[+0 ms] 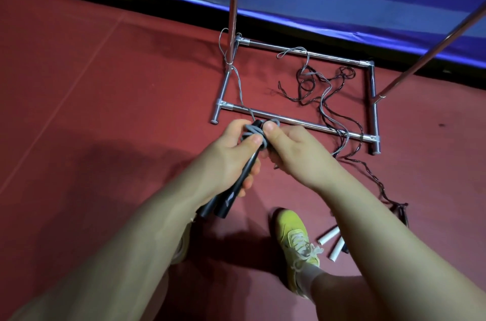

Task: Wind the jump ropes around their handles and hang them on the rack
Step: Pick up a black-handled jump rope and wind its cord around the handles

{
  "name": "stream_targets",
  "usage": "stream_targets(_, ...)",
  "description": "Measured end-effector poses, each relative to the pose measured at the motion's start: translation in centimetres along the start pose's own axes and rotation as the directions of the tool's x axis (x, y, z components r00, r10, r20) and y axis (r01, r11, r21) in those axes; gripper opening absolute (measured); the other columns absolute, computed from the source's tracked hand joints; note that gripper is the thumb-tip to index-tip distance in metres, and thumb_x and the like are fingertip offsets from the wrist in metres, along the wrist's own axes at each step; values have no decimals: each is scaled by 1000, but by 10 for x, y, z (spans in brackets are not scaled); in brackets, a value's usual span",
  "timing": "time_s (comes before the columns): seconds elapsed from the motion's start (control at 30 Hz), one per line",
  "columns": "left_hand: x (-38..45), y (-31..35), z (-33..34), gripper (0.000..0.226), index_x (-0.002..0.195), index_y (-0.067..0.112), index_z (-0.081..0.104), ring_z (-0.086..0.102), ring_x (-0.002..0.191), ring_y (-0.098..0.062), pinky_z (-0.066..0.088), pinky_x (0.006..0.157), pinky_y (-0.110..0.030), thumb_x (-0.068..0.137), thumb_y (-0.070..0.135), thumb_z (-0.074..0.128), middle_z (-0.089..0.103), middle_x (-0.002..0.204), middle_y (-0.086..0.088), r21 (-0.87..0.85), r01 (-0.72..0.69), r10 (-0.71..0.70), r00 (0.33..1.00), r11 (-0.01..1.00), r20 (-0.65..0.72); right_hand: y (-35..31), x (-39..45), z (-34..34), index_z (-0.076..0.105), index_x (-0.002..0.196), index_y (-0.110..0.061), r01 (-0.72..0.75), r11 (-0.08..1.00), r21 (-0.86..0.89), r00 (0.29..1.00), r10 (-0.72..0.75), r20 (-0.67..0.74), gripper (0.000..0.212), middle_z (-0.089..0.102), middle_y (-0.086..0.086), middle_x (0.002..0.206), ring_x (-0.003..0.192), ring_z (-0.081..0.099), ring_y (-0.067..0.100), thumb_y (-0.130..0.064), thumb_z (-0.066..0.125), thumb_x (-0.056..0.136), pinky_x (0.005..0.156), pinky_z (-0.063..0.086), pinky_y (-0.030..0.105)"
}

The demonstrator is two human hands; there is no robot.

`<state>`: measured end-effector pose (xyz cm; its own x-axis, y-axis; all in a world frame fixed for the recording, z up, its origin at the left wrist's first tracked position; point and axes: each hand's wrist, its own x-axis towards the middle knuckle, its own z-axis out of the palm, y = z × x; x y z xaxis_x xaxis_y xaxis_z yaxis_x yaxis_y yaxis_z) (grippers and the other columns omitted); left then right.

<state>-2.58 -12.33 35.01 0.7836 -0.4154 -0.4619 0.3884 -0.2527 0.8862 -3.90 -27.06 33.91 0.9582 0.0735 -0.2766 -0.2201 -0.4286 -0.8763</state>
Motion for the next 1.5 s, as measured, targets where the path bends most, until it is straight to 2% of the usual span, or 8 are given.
stream_targets(0.37,8,4,-5,50,99,10,63,56,47,-19,46,43,-24,95,50,33,64,62,-6,-258,161,-145,986,953,77,1,1,3,44,54,-20,45,999,-27,982,-49,-184,50,38,-9,50,48,33,5,-51,39,93,49,26,22)
stream_targets(0.53,7,2,-12,67,100,13,62,55,46,-17,47,44,-24,64,66,41,63,63,-5,-218,320,-251,922,922,294,6,4,0,37,56,-21,73,996,48,947,-55,-316,49,30,-10,46,45,25,4,-46,37,98,47,21,23)
stream_targets(0.67,7,-3,-4,59,87,9,62,42,38,-11,37,40,-20,76,63,42,49,53,1,-160,270,-235,949,949,207,15,6,5,37,55,-22,41,999,31,954,-30,-297,52,36,-11,43,44,30,3,-45,31,101,49,26,25)
stream_targets(0.9,21,-17,-7,44,73,15,54,40,43,-16,33,47,-28,93,52,43,51,59,-1,281,134,-105,988,950,-113,5,10,14,55,67,-10,-227,969,98,954,242,-177,55,57,4,55,49,56,20,-46,30,100,62,49,37)
stream_targets(1.03,21,-23,-10,45,74,9,52,53,71,-28,41,67,-38,88,52,47,53,67,-4,625,43,97,977,779,-188,-1,9,18,57,71,-12,-326,926,188,936,344,-71,57,60,10,70,46,55,18,-59,36,93,40,37,16)
stream_targets(1.27,15,-15,-8,39,83,17,52,57,83,-29,39,66,-35,87,55,48,57,77,-1,760,44,155,970,648,-188,0,14,18,44,55,-16,-332,937,113,930,344,-126,56,43,-2,46,44,40,15,-49,31,98,49,30,27)
stream_targets(1.4,11,-12,-9,36,83,17,52,56,74,-23,39,64,-35,79,51,62,53,71,3,730,49,77,987,681,-139,1,13,21,40,58,-17,-340,912,229,927,367,-84,49,33,-9,33,30,31,11,-49,35,96,46,28,27)
stream_targets(1.5,8,-7,-18,38,89,14,55,58,58,-16,42,57,-32,62,37,71,61,66,1,323,65,-104,989,944,107,-2,8,19,41,62,-16,-304,881,363,930,356,-86,44,33,-7,37,33,30,13,-43,37,97,43,26,25)
